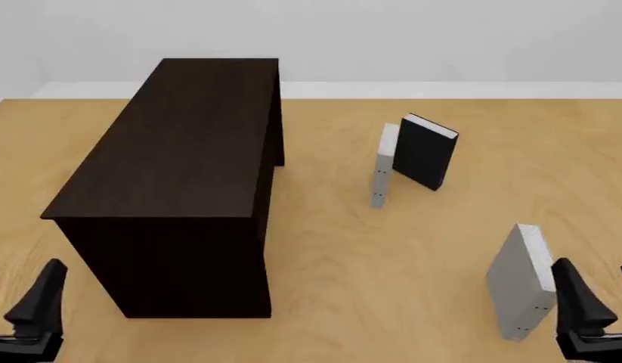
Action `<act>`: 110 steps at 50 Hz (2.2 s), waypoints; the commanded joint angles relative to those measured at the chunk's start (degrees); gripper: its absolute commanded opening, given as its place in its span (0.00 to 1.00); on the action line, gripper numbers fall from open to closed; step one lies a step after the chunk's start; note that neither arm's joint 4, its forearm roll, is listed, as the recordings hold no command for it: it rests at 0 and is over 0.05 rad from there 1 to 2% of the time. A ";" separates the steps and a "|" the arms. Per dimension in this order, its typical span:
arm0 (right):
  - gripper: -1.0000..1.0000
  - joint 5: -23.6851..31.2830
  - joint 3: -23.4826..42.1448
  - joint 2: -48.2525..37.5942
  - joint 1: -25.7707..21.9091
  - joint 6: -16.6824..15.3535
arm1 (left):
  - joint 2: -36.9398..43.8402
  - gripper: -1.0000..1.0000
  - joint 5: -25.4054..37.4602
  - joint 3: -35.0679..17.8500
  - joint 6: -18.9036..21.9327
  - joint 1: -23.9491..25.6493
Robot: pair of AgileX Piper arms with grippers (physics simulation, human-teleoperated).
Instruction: Pick up the book on the right and place it under the cabinet shelf.
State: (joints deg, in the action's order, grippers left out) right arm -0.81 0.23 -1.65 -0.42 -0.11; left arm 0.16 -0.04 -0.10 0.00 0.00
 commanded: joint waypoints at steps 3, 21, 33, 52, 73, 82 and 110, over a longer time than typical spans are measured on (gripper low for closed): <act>1.00 -0.42 2.88 -6.49 -1.50 4.56 | 0.25 1.00 -0.06 -0.15 0.00 0.00; 1.00 12.59 18.80 -19.78 -2.66 7.83 | 0.25 1.00 -0.06 -0.15 0.00 0.00; 1.00 25.26 30.51 -26.83 -0.10 7.15 | 0.25 1.00 -0.06 -0.15 0.00 0.00; 1.00 35.89 37.80 -34.74 -0.73 11.64 | 0.25 1.00 -0.06 -0.15 0.00 0.00; 1.00 31.43 30.39 -38.78 -2.67 13.32 | 0.25 1.00 -0.06 -0.15 0.00 0.00; 1.00 28.60 28.03 -40.98 -2.13 13.38 | 0.25 1.00 -0.06 -0.15 0.00 0.00; 1.00 20.21 20.50 -46.46 -0.56 12.77 | 0.25 1.00 -0.06 -0.15 0.00 0.00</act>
State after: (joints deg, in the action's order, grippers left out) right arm 22.31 23.29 -46.26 -1.21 12.45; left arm 0.42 -0.10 -0.24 0.00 0.00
